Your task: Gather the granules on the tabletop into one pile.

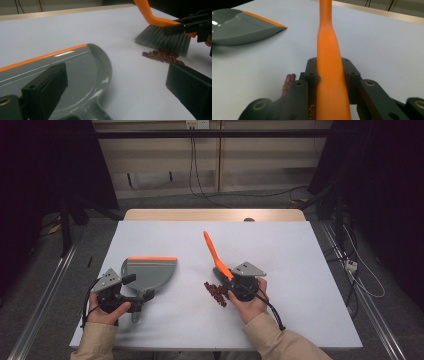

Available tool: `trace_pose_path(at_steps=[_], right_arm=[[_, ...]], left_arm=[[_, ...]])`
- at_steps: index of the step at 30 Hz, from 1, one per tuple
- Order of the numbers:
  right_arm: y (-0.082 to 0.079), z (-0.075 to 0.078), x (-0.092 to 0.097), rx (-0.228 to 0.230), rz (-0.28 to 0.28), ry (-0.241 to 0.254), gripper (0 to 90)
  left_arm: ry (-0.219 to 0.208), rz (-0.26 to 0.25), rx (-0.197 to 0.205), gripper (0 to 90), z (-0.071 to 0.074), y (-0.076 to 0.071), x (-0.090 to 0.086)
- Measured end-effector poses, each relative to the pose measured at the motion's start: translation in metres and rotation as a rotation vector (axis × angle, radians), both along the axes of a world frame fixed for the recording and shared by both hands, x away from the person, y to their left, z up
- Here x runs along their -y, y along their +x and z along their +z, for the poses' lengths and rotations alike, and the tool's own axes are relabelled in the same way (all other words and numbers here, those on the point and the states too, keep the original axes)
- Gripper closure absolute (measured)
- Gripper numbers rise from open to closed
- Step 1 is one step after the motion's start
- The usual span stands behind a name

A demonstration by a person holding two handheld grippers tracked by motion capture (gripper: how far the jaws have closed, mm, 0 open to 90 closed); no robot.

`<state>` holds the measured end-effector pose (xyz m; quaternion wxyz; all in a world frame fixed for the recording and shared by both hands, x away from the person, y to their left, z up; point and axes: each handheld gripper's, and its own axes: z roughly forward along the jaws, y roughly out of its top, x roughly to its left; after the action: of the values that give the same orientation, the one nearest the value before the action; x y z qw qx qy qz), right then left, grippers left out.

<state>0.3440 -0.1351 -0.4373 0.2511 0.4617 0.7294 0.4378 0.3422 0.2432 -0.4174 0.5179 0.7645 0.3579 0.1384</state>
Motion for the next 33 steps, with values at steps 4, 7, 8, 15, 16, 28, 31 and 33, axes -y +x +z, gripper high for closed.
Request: trace_pose_path(at_steps=[4, 7, 8, 15, 16, 28, 31, 33], right_arm=[[0.000, 0.000, -0.004, -0.003, 0.017, 0.019, 71.4], [-0.001, 0.001, -0.005, 0.009, 0.023, 0.008, 71.4], [0.000, 0.002, -0.003, 0.014, 0.023, 0.014, 71.4], [0.004, 0.009, 0.011, 0.012, 0.029, 0.061, 71.4], [0.005, 0.009, 0.013, 0.011, 0.043, 0.068, 71.4], [0.043, 0.011, 0.032, 0.048, 0.348, 0.055, 71.4], [0.054, 0.009, 0.032, 0.051, 0.429, 0.027, 71.4], [0.060, 0.007, 0.031, 0.062, 0.469, 0.016, 71.4]], left_arm=[[-0.002, -0.001, 0.001, 3.8, 0.000, 0.000, 0.000], [0.000, 0.000, 0.002, 3.8, 0.000, 0.000, 0.000], [0.003, -0.001, 0.001, 3.8, 0.000, 0.000, 0.000], [-0.002, 0.000, 0.003, 3.8, 0.001, 0.000, 0.000], [-0.002, 0.000, 0.003, 3.8, 0.001, 0.000, 0.000], [-0.002, 0.005, 0.001, 3.8, 0.000, 0.000, -0.002], [-0.007, 0.009, 0.001, 3.8, 0.000, 0.000, -0.003], [-0.002, 0.008, -0.001, 3.8, 0.000, 0.000, -0.004]])
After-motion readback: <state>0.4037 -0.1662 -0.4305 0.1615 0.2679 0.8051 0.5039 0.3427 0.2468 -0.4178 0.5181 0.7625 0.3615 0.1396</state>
